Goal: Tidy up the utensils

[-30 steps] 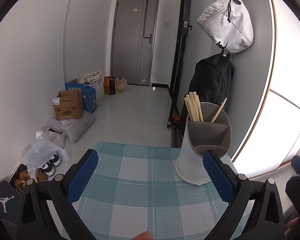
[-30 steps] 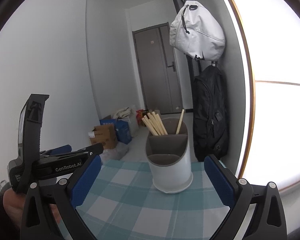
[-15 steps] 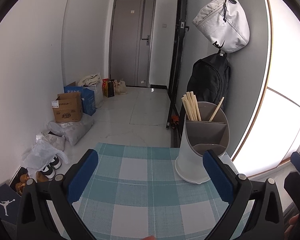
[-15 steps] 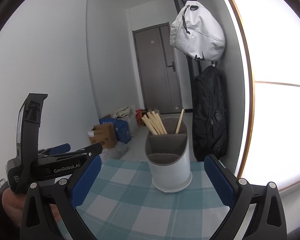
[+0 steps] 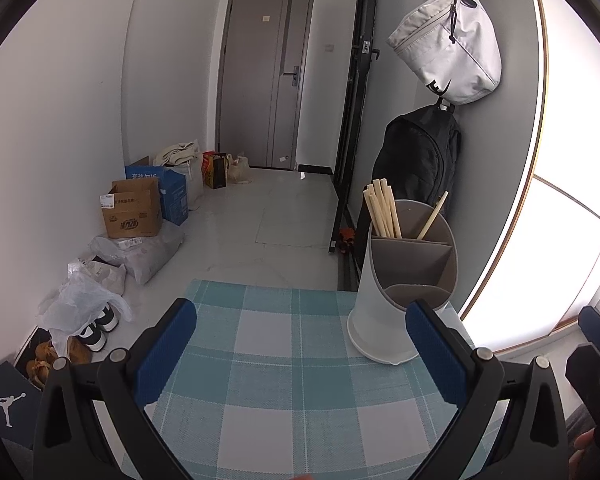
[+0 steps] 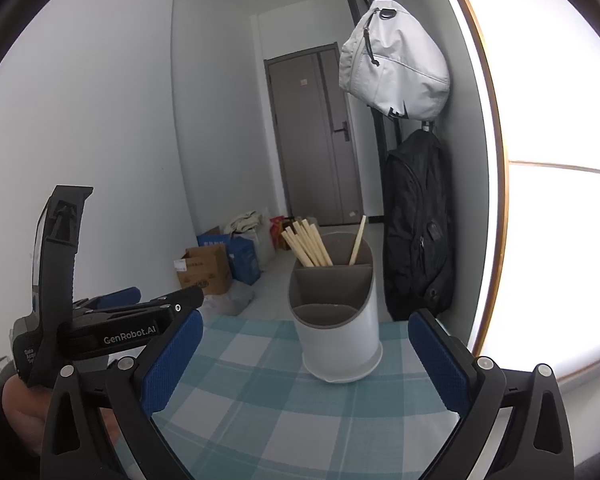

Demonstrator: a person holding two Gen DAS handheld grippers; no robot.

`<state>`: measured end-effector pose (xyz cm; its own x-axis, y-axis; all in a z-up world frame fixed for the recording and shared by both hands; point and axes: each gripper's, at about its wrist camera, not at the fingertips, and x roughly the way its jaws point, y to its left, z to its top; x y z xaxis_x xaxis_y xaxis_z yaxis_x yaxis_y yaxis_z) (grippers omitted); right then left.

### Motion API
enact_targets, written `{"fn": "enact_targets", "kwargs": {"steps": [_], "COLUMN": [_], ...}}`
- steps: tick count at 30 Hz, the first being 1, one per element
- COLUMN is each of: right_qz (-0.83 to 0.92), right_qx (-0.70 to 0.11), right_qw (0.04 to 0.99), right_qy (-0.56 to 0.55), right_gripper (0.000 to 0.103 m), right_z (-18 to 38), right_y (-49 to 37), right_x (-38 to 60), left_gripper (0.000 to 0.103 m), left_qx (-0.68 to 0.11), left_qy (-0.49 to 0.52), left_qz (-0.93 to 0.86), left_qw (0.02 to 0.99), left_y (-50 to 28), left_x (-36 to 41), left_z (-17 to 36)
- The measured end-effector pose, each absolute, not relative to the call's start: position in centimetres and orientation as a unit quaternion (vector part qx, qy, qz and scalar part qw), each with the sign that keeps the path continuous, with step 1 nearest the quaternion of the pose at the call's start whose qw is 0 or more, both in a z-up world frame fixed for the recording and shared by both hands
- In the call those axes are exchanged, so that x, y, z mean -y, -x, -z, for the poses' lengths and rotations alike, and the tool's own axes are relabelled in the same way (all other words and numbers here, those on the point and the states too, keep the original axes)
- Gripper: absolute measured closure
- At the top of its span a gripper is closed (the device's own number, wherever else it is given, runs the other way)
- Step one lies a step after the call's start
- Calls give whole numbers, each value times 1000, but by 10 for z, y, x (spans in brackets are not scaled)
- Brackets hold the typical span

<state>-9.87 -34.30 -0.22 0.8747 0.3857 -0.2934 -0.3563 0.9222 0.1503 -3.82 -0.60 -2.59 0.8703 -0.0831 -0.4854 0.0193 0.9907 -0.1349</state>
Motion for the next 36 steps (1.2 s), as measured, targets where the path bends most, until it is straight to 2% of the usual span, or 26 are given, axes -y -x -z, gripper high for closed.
{"fn": "enact_targets", "kwargs": {"steps": [36], "right_qz": [-184], "right_qx": [-164], "right_qw": [968], "right_qy": [-46], "right_gripper": [0], "right_z": [3], "right_y": [97], "right_x": [348], "left_gripper": [1], "left_qx": [-260], "left_qy": [50], "left_qz": [24], "left_qw": [964], "left_y": [40], "left_x": [12], "left_z": [29]}}
